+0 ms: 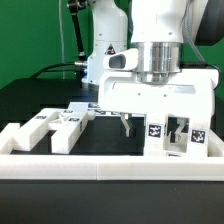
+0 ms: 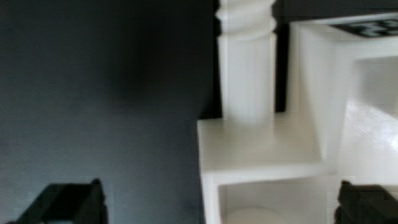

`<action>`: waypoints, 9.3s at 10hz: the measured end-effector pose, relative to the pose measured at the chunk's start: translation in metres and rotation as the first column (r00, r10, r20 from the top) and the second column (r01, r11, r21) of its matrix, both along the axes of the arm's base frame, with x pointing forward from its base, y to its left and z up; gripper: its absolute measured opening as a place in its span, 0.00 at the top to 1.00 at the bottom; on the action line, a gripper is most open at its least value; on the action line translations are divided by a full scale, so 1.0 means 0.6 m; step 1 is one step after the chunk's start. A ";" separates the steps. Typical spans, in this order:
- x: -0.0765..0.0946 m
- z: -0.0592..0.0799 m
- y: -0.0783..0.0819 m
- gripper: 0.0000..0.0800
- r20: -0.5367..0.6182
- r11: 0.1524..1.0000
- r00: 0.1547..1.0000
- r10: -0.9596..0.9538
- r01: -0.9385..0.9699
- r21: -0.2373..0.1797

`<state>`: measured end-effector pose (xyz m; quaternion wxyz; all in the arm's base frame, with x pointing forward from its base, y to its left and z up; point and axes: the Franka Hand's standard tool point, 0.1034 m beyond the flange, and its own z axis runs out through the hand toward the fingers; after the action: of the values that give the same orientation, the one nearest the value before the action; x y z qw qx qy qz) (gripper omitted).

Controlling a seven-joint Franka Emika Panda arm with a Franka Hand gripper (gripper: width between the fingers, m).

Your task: Assemble chair

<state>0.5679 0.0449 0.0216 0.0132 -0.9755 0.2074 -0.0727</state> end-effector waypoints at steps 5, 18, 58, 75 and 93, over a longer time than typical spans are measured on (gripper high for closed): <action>0.012 -0.006 0.004 0.52 -0.006 1.000 1.000 0.000 0.000 0.002; 0.002 0.057 -0.038 0.96 -0.028 0.999 1.000 0.011 -0.010 0.034; -0.093 0.054 -0.161 0.19 -0.918 0.870 0.332 0.218 0.360 0.337; 0.050 0.114 -0.210 0.19 -0.272 0.983 0.960 0.069 -0.019 0.182; 0.001 0.076 -0.279 0.19 -0.093 0.974 0.971 0.222 -0.224 -0.011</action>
Offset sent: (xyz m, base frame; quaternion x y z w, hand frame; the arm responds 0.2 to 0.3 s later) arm 0.0144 -0.0046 0.0044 -0.0206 -0.0074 -0.0144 0.9997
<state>0.5685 -0.1224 0.0674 0.0017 -0.9950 0.0959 -0.0286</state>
